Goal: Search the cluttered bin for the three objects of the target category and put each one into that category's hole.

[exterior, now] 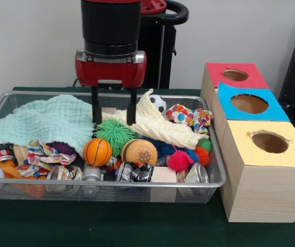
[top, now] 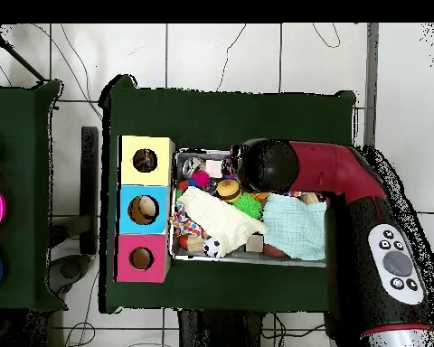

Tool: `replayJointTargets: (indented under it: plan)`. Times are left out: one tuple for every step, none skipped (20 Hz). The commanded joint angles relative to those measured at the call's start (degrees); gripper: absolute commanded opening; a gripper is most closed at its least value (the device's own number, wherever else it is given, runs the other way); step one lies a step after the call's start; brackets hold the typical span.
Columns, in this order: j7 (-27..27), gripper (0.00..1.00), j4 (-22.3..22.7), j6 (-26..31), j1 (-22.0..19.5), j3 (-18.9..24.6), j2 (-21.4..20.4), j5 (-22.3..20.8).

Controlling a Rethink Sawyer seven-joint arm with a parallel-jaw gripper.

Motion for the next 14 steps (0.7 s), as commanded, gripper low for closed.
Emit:
replayJointTargets:
  plan:
    - [-10.5,1.00,-3.3,5.9,-2.3,3.1,3.0,-2.8]
    - [-11.0,1.00,-3.7,6.2,-2.5,3.2,3.1,-2.8]
    - [-11.6,1.00,-4.2,6.8,-2.7,3.4,3.3,-2.9]
    - [-12.1,1.00,-4.4,7.2,-3.0,3.5,3.3,-2.9]
    - [-12.6,1.00,-4.8,7.7,-3.3,3.6,3.5,-2.9]
    - [-13.0,1.00,-5.5,8.1,-3.5,3.7,4.0,-3.0]
    - [-13.5,1.00,-5.9,8.4,-3.8,3.9,4.3,-3.2]
    - [-13.8,1.00,-6.6,8.8,-4.0,3.9,4.7,-3.2]
    - [-14.2,1.00,-6.9,9.3,-4.3,4.0,5.0,-3.2]
    - [-14.4,1.00,-7.0,9.5,-4.5,4.1,5.0,-3.2]
    - [-14.7,1.00,-6.9,9.4,-4.8,4.2,5.0,-3.3]
    - [-14.8,1.00,-6.7,9.3,-5.0,4.3,5.0,-3.2]
    - [-14.9,1.00,-6.4,9.0,-5.3,4.4,5.0,-3.2]
    - [-15.0,1.00,-6.2,8.9,-5.5,4.5,5.0,-3.3]
